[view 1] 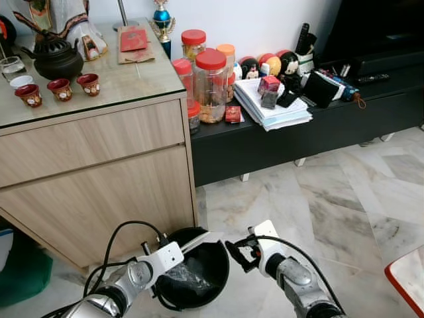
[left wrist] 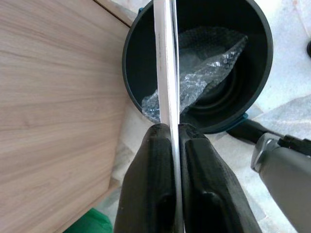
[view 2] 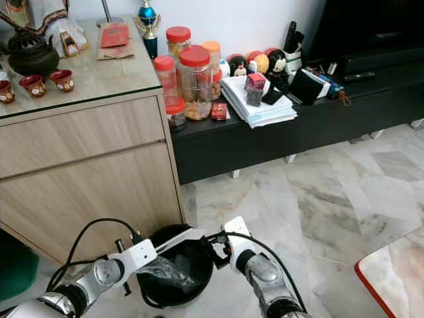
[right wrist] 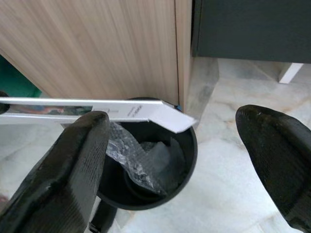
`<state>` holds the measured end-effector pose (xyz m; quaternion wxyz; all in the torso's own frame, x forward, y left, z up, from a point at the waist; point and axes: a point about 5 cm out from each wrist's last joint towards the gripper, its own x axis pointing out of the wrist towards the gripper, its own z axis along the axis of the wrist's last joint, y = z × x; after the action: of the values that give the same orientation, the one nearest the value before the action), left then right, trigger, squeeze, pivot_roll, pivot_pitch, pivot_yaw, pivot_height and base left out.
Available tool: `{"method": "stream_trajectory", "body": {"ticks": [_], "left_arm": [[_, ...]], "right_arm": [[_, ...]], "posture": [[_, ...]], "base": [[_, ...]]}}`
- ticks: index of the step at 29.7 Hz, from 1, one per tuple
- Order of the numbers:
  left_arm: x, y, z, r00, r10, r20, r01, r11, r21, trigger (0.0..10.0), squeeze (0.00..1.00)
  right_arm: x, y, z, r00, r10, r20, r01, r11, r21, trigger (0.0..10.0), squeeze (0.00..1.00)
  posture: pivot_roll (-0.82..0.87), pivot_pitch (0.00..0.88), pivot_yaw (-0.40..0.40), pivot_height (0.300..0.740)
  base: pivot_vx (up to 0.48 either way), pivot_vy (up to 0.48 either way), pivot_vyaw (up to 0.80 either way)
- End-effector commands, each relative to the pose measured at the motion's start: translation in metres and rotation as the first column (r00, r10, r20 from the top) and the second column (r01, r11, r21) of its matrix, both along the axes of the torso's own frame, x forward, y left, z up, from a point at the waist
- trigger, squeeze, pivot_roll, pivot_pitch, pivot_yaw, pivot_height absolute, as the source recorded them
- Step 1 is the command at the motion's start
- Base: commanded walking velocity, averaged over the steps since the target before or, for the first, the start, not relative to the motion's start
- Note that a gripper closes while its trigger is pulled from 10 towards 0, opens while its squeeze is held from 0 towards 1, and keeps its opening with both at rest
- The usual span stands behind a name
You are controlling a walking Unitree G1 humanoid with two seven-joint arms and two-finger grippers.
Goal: Picking trash to rubbish bin
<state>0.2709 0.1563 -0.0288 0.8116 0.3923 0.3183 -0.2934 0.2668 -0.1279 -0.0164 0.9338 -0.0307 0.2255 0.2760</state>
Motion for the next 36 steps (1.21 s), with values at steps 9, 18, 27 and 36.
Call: {"method": "stream_trajectory", "body": {"ticks": [9,18,27,36], "left_arm": [[0.004,0.003,0.003,1.0,0.012,0.012,-0.012,1.0,0.005,10.0,1.0],[0.005,0.004,0.004,1.0,0.019,0.023,-0.02,1.0,0.009,10.0,1.0],[0.001,0.013,0.0,0.991,0.127,0.042,-0.128,0.992,0.005,10.0,0.0],[-0.025,0.046,-0.016,0.74,0.672,-0.025,-0.656,0.714,-0.245,10.0,0.0]], "right_arm": [[-0.001,-0.003,0.001,1.0,0.023,0.012,-0.023,1.0,-0.01,10.0,0.0],[0.0,-0.002,0.001,1.0,0.025,0.012,-0.024,1.0,-0.011,10.0,0.0],[-0.003,-0.011,-0.005,0.998,-0.056,-0.006,0.055,0.997,-0.057,10.0,0.0],[-0.034,-0.049,-0.034,0.892,-0.421,-0.163,0.405,0.906,-0.124,10.0,0.0]], "posture": [[-0.07,0.097,-0.033,0.74],[-0.06,0.097,-0.038,0.74],[-0.05,0.09,-0.033,0.74],[-0.04,0.063,0.002,0.74]], "base": [[0.0,0.0,0.0],[0.0,0.0,0.0],[0.0,0.0,0.0],[0.0,0.0,0.0]]}}
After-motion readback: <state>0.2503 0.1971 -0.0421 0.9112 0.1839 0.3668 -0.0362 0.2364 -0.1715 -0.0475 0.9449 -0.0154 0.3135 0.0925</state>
